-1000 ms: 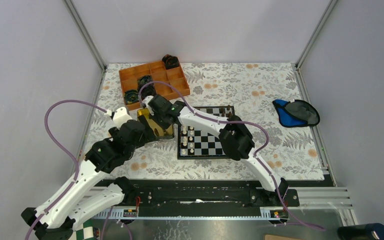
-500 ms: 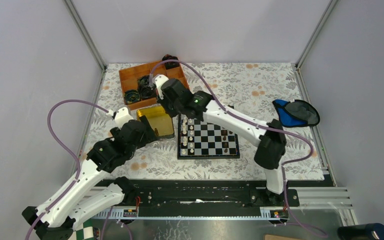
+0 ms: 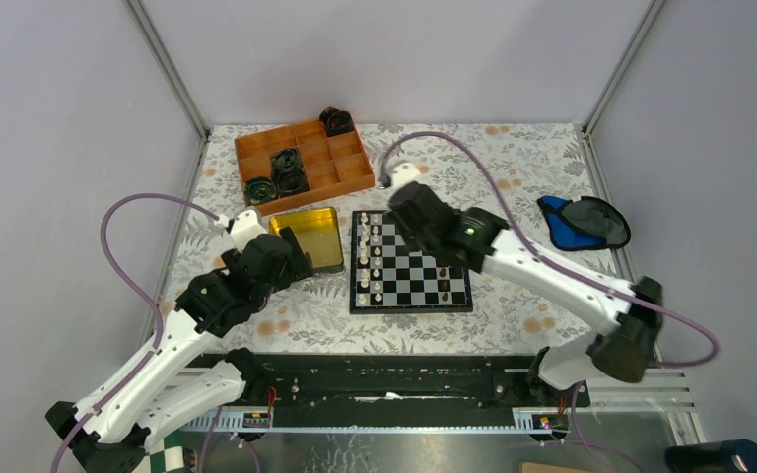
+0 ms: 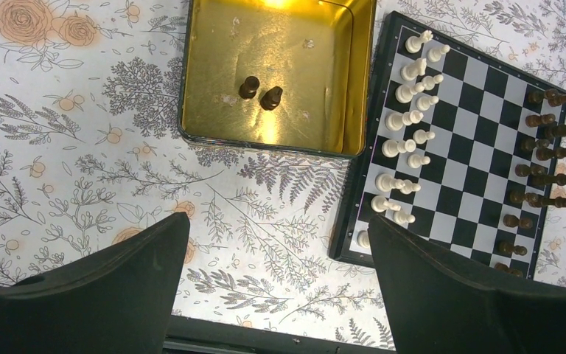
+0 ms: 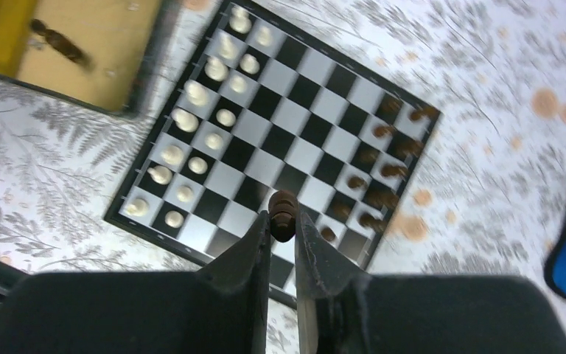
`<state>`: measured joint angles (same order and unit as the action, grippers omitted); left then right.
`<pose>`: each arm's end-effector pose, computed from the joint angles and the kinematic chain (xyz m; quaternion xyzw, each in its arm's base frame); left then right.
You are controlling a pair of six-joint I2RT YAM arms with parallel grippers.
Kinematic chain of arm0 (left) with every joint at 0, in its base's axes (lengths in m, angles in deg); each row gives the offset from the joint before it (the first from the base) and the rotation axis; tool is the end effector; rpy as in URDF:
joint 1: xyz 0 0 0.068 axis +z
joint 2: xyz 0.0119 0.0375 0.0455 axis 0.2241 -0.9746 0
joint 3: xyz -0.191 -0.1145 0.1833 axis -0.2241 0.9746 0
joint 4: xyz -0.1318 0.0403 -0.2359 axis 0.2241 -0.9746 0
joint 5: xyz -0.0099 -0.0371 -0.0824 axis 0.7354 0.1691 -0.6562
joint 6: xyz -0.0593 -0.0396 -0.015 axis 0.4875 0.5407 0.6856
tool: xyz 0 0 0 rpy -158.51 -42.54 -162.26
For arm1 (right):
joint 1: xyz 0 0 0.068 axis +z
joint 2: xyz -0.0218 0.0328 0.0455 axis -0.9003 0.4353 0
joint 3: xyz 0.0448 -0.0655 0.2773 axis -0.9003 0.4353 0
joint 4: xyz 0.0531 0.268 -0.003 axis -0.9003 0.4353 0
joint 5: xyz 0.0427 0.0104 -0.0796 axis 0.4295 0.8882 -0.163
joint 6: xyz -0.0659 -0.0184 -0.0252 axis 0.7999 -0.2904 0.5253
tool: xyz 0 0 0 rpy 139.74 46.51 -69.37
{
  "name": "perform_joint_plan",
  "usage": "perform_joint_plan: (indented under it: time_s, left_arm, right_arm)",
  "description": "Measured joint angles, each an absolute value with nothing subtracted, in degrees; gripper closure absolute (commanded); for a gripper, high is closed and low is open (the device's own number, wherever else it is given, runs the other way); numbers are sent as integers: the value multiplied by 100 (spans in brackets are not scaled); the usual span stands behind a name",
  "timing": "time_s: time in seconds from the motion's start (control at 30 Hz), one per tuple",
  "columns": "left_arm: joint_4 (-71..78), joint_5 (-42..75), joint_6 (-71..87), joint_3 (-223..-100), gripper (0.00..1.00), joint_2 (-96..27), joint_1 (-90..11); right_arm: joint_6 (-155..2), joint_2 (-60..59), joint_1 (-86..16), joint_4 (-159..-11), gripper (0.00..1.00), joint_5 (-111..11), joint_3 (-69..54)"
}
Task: Set up the chess pieces on the board
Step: Place the chess piece on the chessboard.
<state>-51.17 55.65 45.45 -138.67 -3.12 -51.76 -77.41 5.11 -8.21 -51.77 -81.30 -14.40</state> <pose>0.1407 -0.0732 0.3013 -0.1804 0.8827 -0.0694 0.4283 0.2261 0.2920 0.3526 -0.2782 0.8408 0.0704 0.4590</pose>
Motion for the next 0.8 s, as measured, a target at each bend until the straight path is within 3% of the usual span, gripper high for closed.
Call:
perform_joint_plan:
  time_s: [0.3,0.8]
  left_arm:
    - [-5095,5497,4545,-13867,1,-399,-5176]
    - [-4988,5423,4550,-13856,1,-487,-5176]
  right_arm:
    - [-8672,-1054,-1601,-4709,100,-8519,145]
    - [-9085,-751,-2436,-4827,100,-7885,1192]
